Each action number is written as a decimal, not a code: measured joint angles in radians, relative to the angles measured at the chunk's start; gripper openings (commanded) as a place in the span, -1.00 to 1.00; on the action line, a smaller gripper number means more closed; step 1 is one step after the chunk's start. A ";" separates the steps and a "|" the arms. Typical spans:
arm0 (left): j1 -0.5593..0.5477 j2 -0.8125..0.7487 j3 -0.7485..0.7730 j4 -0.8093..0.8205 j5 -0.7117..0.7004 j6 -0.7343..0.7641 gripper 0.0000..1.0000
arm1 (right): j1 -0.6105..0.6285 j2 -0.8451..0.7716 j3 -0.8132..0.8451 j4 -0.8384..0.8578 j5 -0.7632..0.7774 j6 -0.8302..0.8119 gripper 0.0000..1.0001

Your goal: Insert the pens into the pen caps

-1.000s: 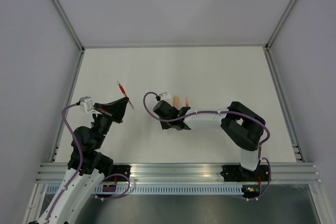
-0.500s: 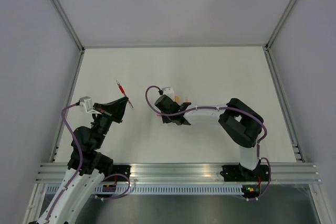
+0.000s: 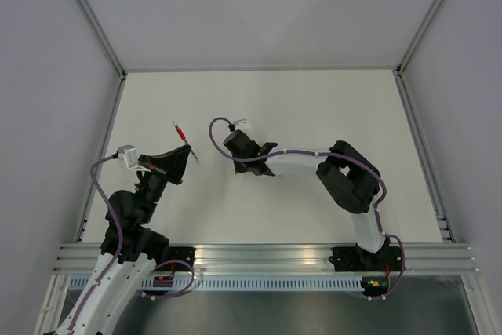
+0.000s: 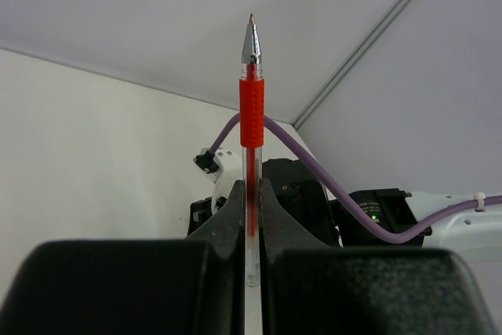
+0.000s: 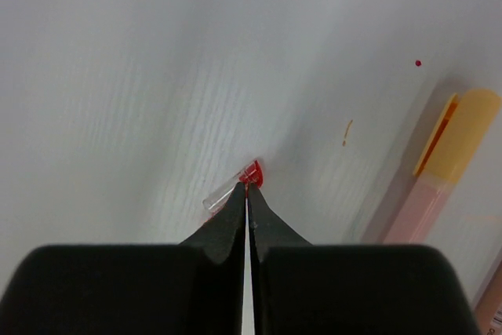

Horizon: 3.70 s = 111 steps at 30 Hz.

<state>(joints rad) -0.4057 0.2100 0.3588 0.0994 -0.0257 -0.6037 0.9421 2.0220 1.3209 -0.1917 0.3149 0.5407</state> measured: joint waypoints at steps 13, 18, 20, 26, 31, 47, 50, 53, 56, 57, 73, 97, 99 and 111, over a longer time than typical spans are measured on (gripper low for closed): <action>0.000 -0.019 0.000 -0.001 0.000 0.000 -0.95 | 0.000 0.023 0.057 -0.029 0.014 0.063 -0.15; 0.000 -0.028 0.000 -0.001 0.000 0.000 -0.95 | 0.003 0.023 0.060 -0.072 0.052 0.157 -0.14; 0.000 -0.034 0.000 -0.002 0.000 0.000 -0.95 | 0.003 0.023 0.064 -0.088 0.068 0.201 -0.14; 0.000 -0.053 0.000 -0.003 -0.002 0.000 -0.95 | 0.005 0.036 0.129 -0.158 0.098 0.348 -0.13; 0.000 -0.064 0.000 -0.019 -0.004 0.000 -0.95 | 0.007 0.093 0.235 -0.246 0.109 0.461 -0.15; 0.000 -0.091 0.000 -0.034 -0.011 0.000 -0.95 | 0.033 0.271 0.537 -0.640 0.177 0.758 -0.28; 0.000 -0.091 0.000 -0.042 -0.018 0.000 -0.95 | 0.033 0.280 0.539 -0.661 0.177 0.768 -0.30; 0.000 -0.091 0.000 -0.043 -0.022 0.000 -0.95 | 0.034 0.281 0.543 -0.663 0.179 0.765 -0.31; 0.000 -0.091 0.000 -0.046 -0.024 0.000 -0.95 | 0.034 0.281 0.543 -0.663 0.179 0.756 -0.32; 0.000 -0.091 0.000 -0.046 -0.024 0.000 -0.95 | 0.035 0.281 0.543 -0.661 0.177 0.748 -0.33; 0.000 -0.104 0.001 -0.048 -0.014 -0.001 -0.95 | -0.037 -0.029 0.074 -0.172 -0.083 -0.047 -0.04; 0.000 -0.173 0.101 -0.091 0.151 -0.001 -0.95 | -0.065 -0.001 0.198 -0.210 -0.798 -1.114 0.06; 0.000 -0.173 0.102 -0.092 0.149 -0.001 -0.95 | -0.052 0.021 0.209 -0.225 -0.803 -1.136 0.06; 0.000 -0.177 0.102 -0.099 0.132 -0.001 -0.95 | -0.023 0.059 0.212 -0.230 -0.772 -1.173 0.04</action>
<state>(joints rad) -0.4057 0.0326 0.4606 0.0006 0.1062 -0.6048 0.9188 2.0811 1.5326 -0.4221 -0.4576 -0.6323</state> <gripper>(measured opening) 0.044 0.523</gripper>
